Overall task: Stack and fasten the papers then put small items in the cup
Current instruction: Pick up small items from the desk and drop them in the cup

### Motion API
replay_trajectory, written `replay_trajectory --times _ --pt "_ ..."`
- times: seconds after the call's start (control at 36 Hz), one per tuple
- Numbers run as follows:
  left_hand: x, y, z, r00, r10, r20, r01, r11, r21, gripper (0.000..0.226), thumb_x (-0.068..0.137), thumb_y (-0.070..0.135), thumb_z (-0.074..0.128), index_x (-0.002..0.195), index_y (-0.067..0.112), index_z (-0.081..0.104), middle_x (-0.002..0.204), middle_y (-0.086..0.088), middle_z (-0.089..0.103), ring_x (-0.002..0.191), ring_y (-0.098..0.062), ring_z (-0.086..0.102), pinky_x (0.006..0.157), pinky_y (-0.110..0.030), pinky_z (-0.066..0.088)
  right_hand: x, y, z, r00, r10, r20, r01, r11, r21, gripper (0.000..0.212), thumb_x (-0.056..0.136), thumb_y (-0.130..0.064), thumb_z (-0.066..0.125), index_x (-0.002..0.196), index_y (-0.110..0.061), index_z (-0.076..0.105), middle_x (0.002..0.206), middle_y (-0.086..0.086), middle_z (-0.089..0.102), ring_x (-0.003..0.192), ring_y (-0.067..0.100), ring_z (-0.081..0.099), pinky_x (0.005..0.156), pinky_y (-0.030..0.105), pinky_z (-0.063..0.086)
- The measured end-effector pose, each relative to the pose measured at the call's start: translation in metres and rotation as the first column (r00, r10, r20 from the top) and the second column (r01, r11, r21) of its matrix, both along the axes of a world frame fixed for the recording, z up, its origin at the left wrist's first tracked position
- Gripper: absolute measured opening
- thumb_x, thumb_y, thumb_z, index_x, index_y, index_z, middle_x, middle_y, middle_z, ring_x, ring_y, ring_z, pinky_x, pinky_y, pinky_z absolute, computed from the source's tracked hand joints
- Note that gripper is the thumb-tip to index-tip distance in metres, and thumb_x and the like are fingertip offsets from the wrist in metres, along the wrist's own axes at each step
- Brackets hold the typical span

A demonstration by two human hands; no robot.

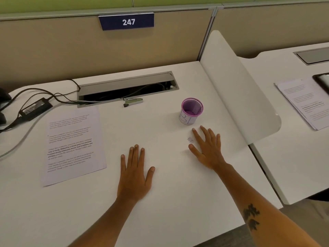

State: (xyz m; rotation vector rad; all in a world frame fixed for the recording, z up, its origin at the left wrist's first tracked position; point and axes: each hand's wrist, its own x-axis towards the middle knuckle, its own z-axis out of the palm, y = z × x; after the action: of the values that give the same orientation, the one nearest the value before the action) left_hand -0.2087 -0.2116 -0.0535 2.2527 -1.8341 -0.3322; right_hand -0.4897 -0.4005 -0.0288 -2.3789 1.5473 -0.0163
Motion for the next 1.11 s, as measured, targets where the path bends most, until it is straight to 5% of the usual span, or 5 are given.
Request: replay_trajectory --times 0.25,0.58,0.69,0.83,1.11 --pt "0.000 0.000 0.001 1.000 0.005 0.015 -0.005 1.000 0.007 0.078 0.109 0.057 0.029 0.171 0.014 0.010 0.181 -0.008 0.000 0.168 -0.024 -0.003 0.134 -0.060 0.010 0.032 0.062 -0.013 0.965 -0.244 -0.099 0.236 0.968 -0.088 0.103 0.095 -0.081 0.023 0.166 -0.008 0.011 0.175 0.006 0.008 0.162 0.036 0.007 0.125 0.069 0.006" --pt "0.000 -0.001 0.000 1.000 0.004 0.021 -0.004 1.000 0.023 0.078 0.109 0.058 0.028 0.171 0.015 0.010 0.181 -0.008 0.000 0.168 -0.025 -0.003 0.134 -0.061 0.010 0.070 0.048 -0.013 0.943 -0.314 -0.110 0.309 0.949 -0.064 0.092 0.099 -0.076 0.017 0.168 -0.015 0.007 0.177 0.004 0.003 0.162 0.037 0.001 0.124 0.072 -0.002" --pt "0.000 -0.001 0.000 1.000 0.001 0.024 -0.002 1.000 0.031 0.077 0.109 0.057 0.027 0.171 0.015 0.008 0.181 -0.008 -0.003 0.168 -0.024 -0.005 0.134 -0.061 0.009 0.063 0.039 -0.011 0.940 -0.339 0.040 0.341 0.938 -0.061 0.078 0.103 -0.057 0.043 0.164 -0.011 0.025 0.171 0.009 0.025 0.158 0.038 0.019 0.127 0.064 0.010" --pt "0.000 -0.001 0.001 1.000 0.002 0.027 -0.003 0.999 0.044 0.077 0.109 0.058 0.024 0.171 0.015 0.006 0.181 -0.008 -0.006 0.168 -0.024 -0.007 0.134 -0.061 0.009 0.047 0.016 0.003 0.952 -0.186 0.243 0.194 0.981 -0.009 0.063 0.095 -0.021 0.072 0.153 -0.010 0.049 0.155 0.012 0.049 0.143 0.035 0.042 0.120 0.045 0.036" --pt "0.000 -0.001 0.003 1.000 0.003 0.020 -0.004 0.999 0.041 0.076 0.110 0.057 0.024 0.171 0.015 0.008 0.181 -0.008 -0.004 0.168 -0.024 -0.006 0.134 -0.061 0.010 0.046 -0.016 0.011 0.984 0.155 0.091 -0.150 0.987 -0.064 0.043 0.091 0.010 0.069 0.130 -0.007 0.073 0.134 0.013 0.066 0.121 0.032 0.061 0.088 0.036 0.057"
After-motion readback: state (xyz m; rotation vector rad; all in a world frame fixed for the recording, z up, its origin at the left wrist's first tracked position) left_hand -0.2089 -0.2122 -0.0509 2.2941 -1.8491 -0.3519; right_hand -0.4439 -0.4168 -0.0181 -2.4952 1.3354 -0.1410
